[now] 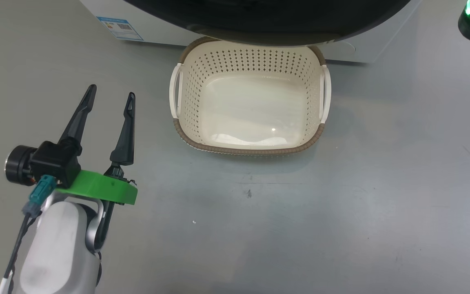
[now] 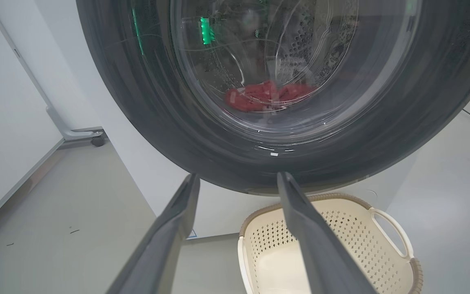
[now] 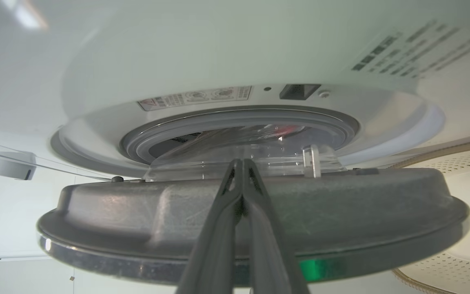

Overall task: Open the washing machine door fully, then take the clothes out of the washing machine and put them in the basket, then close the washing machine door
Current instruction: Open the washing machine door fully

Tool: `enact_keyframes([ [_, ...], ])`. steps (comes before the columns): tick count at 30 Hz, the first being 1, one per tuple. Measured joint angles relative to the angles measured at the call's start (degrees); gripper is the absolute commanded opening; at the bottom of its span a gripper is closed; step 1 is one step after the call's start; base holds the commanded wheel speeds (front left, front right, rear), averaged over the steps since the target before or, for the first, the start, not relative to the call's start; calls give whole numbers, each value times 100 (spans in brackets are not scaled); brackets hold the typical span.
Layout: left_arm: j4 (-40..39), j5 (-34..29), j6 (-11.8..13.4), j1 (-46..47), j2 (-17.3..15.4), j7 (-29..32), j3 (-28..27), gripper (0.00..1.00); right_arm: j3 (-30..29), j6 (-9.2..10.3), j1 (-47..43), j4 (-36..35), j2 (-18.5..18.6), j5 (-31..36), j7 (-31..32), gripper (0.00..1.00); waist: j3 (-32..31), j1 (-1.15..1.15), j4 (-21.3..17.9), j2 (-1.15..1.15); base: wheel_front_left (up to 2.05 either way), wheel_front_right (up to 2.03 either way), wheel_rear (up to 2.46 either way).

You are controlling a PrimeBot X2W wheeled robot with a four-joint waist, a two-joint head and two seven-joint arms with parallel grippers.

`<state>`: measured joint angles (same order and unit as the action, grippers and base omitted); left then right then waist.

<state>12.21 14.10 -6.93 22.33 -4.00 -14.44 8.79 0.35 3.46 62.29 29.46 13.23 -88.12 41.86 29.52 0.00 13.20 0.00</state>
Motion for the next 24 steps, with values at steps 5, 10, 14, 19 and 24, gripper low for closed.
enact_keyframes([
  [5, 5, -18, 0, -2, 4, 0, -18, 100, 11, -135, -164, -46, -30, -113, 157, 0, -58, 0, -53, 0, 0, 0, 0],
  [10, 23, -19, -1, -2, 8, 0, -27, 100, 58, -214, -333, -158, -38, -114, 333, 0, -119, 0, -99, 0, 0, 0, 0],
  [14, 38, -78, -1, -9, 10, 0, -68, 100, 110, -359, -576, -213, -110, -246, 472, 0, -205, 0, -148, 0, 0, 0, 0],
  [19, 76, -118, -1, -34, 7, 0, -63, 100, 249, -441, -798, -270, -230, -269, 617, 0, -313, 0, -216, 0, 0, 0, 0],
  [24, 125, -153, -27, -68, 8, 0, -32, 100, 345, -525, -1004, -343, -275, -270, 731, 0, -435, 0, -272, 0, 0, 0, 0],
])
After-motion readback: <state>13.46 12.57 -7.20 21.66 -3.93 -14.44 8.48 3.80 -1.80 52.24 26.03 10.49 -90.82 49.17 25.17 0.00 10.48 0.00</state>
